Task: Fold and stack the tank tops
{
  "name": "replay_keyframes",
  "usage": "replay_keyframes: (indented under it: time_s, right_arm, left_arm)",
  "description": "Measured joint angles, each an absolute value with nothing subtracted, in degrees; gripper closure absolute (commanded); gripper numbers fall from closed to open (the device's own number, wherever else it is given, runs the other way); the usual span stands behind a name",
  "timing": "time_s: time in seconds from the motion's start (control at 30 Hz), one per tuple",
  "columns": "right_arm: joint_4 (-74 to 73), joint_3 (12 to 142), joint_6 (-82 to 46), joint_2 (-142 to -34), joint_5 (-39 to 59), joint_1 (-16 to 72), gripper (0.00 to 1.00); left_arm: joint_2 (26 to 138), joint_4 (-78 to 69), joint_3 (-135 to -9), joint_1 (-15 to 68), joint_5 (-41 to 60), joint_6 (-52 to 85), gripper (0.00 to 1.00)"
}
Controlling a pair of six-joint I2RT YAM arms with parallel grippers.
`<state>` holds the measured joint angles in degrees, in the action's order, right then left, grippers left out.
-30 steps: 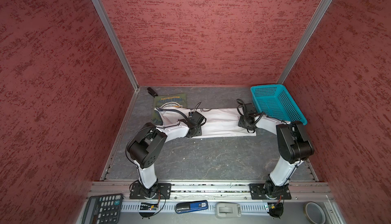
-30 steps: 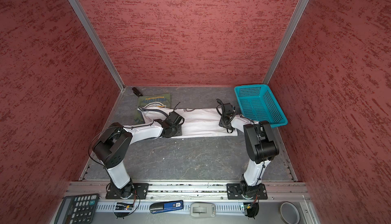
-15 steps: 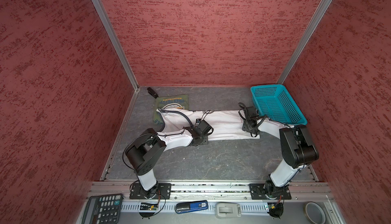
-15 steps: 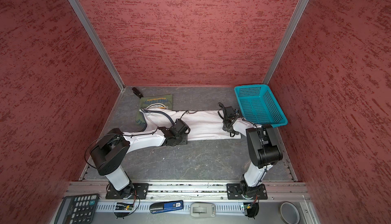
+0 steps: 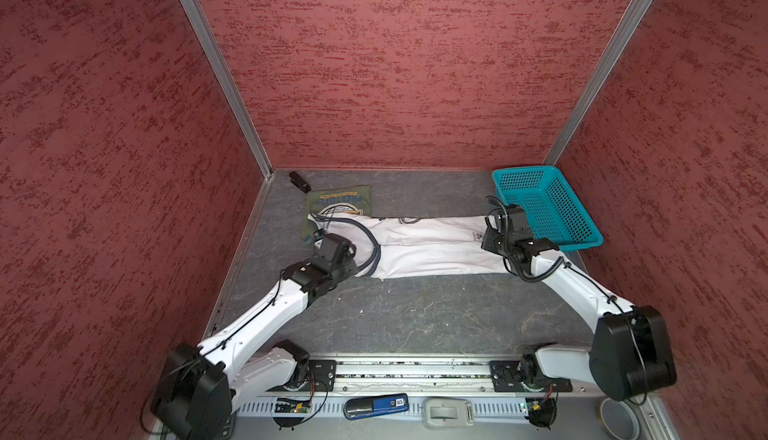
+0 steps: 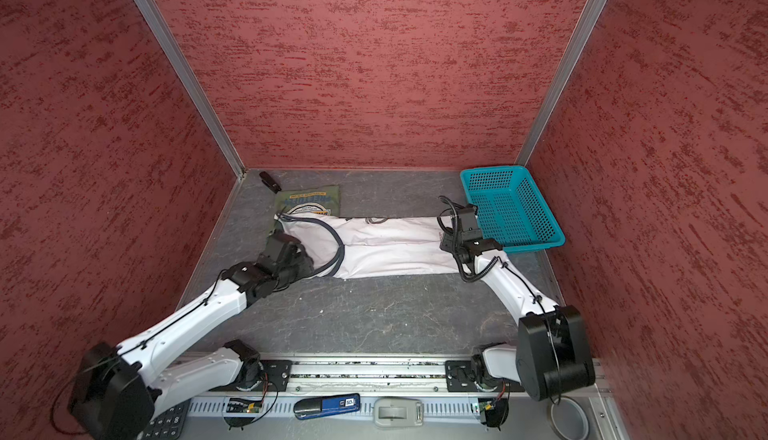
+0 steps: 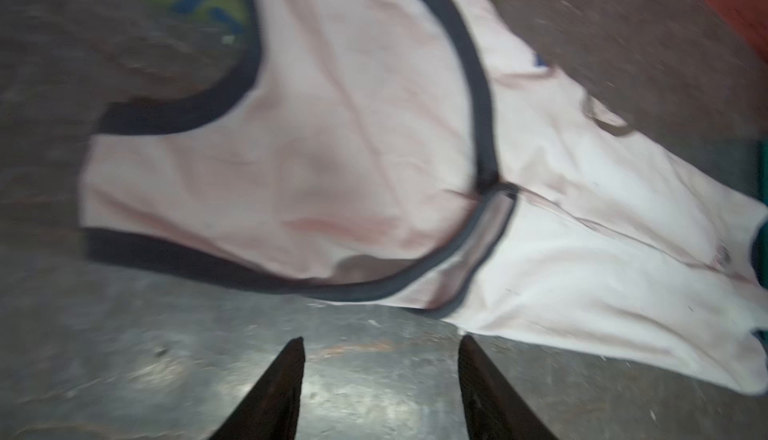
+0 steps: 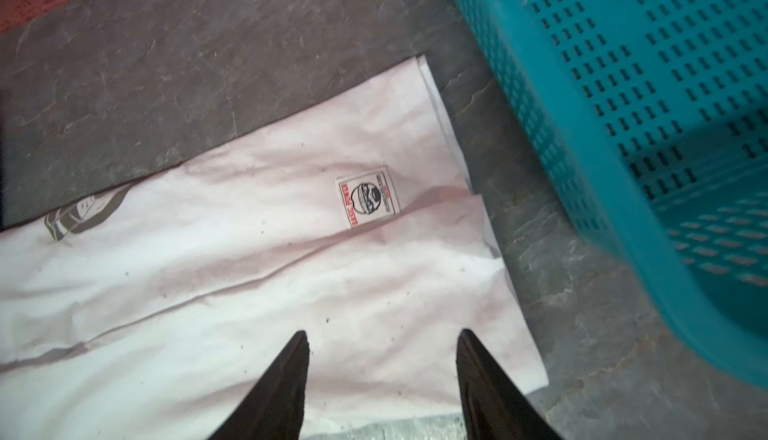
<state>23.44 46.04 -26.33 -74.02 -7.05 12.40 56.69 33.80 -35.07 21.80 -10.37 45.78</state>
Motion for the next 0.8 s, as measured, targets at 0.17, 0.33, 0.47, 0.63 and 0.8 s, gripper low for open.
replay_keyframes:
  time_s: [0.17, 0.33, 0.47, 0.63, 0.8]
  right_arm:
    - [23.4, 42.0, -26.3, -73.4, -4.4, 12.6, 0.41]
    - [23.2, 41.6, -26.3, -73.4, -3.0, 12.7, 0.4]
    - [22.5, 41.6, -26.3, -73.3, -2.3, 12.7, 0.4]
    - [22.0, 41.6, -26.4, -73.3, -1.5, 12.7, 0.39]
    - [21.8, 41.6, -26.3, -73.3, -1.5, 12.7, 0.39]
  left_arm:
    - [50.4, 33.5, -27.1, 6.9, -6.2, 47.0, 0.4]
    - [56.5, 28.4, -24.7, -1.8, -0.5, 47.8, 0.43]
    - [63.4, 23.2, -24.6, -3.6, 2.4, 48.1, 0.5]
    - [69.3, 16.2, -26.0, -4.3, 3.7, 48.2, 0.65]
    - [74.1, 12.3, -27.4, -5.1, 4.7, 48.0, 0.89]
